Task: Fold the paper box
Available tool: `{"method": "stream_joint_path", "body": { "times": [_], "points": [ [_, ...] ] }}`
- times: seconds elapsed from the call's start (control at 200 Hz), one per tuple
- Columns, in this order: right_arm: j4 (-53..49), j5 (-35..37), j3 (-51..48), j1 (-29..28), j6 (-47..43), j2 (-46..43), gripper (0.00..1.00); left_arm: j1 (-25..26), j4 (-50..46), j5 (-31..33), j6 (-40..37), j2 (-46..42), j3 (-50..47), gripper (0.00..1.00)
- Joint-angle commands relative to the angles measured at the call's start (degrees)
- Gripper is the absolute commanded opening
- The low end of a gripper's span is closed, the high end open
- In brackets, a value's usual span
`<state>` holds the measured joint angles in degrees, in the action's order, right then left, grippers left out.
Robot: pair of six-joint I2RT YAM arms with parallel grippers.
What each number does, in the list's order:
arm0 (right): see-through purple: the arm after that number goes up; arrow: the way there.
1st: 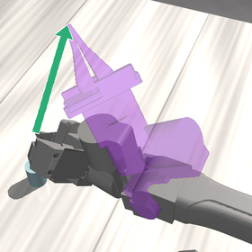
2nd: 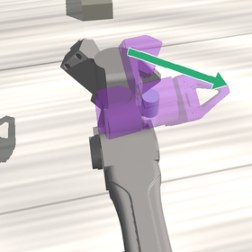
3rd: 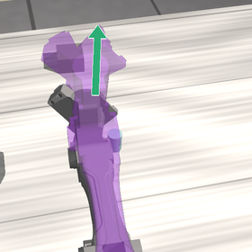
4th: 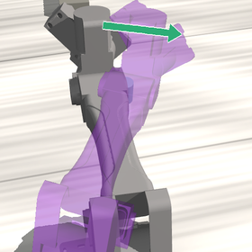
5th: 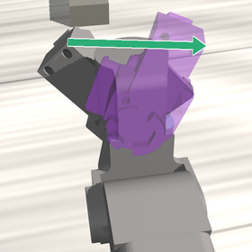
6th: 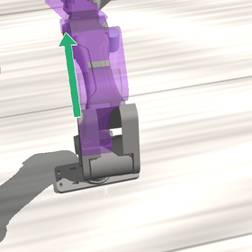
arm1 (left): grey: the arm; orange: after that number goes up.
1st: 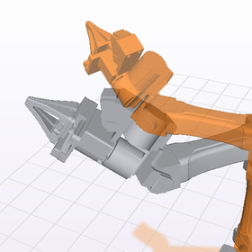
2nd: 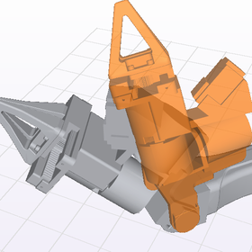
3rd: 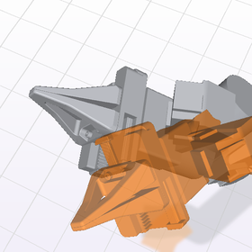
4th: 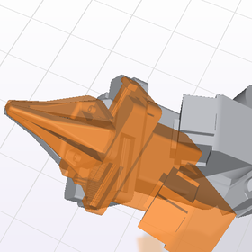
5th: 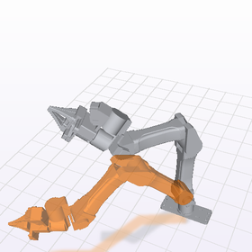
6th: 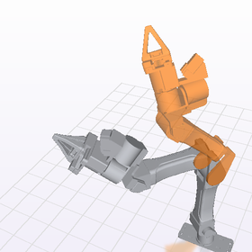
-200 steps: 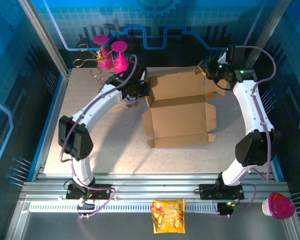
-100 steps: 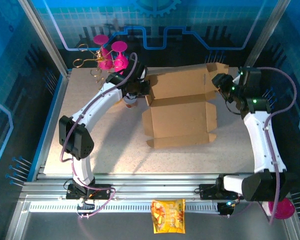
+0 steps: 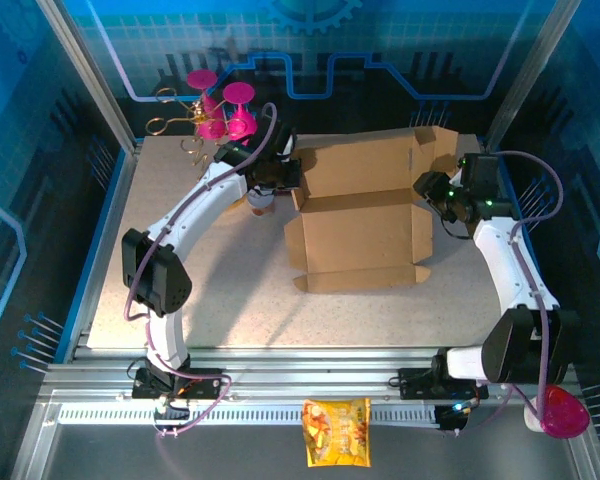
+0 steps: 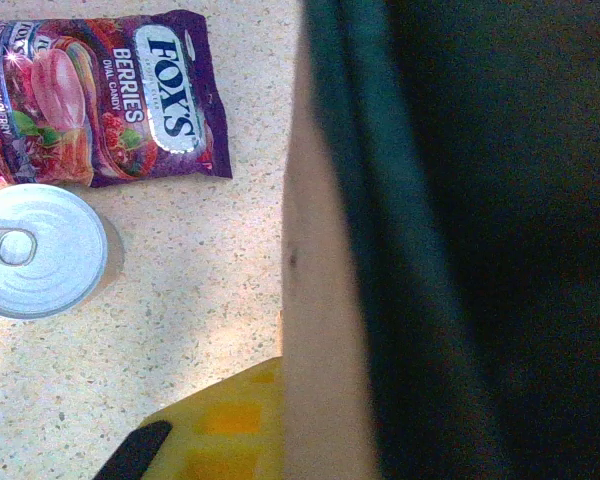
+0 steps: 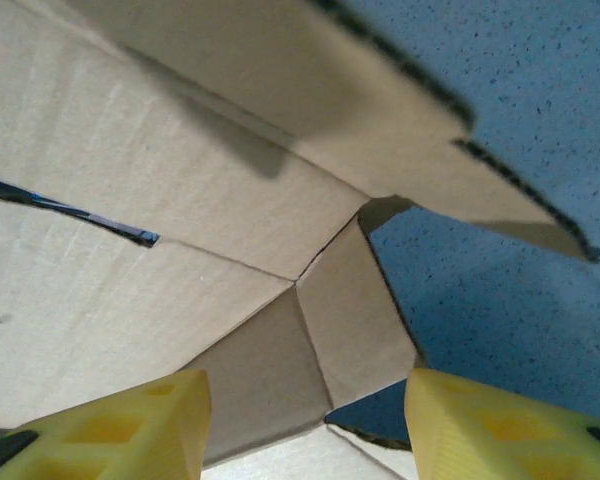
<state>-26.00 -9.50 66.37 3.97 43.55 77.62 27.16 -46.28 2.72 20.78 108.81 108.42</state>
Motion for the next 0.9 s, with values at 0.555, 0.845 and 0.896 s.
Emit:
{"method": "stream_joint_path", "body": {
  "times": [0.555,0.845,0.896],
  "points": [
    [-2.4,2.9,0.7,1.2,-4.0,-2.1,0.56,0.0,-1.0,-0.8,-0.4,1.3,3.8,0.00],
    [-0.6,0.2,2.0,1.7,-3.8,3.4,0.53,0.0,-1.2,-1.2,-0.6,1.4,4.2,0.00],
    [0.4,-0.4,2.8,1.7,-3.7,4.5,0.50,0.0,-1.3,-1.1,-0.6,1.4,4.2,0.00]
  ]
}}
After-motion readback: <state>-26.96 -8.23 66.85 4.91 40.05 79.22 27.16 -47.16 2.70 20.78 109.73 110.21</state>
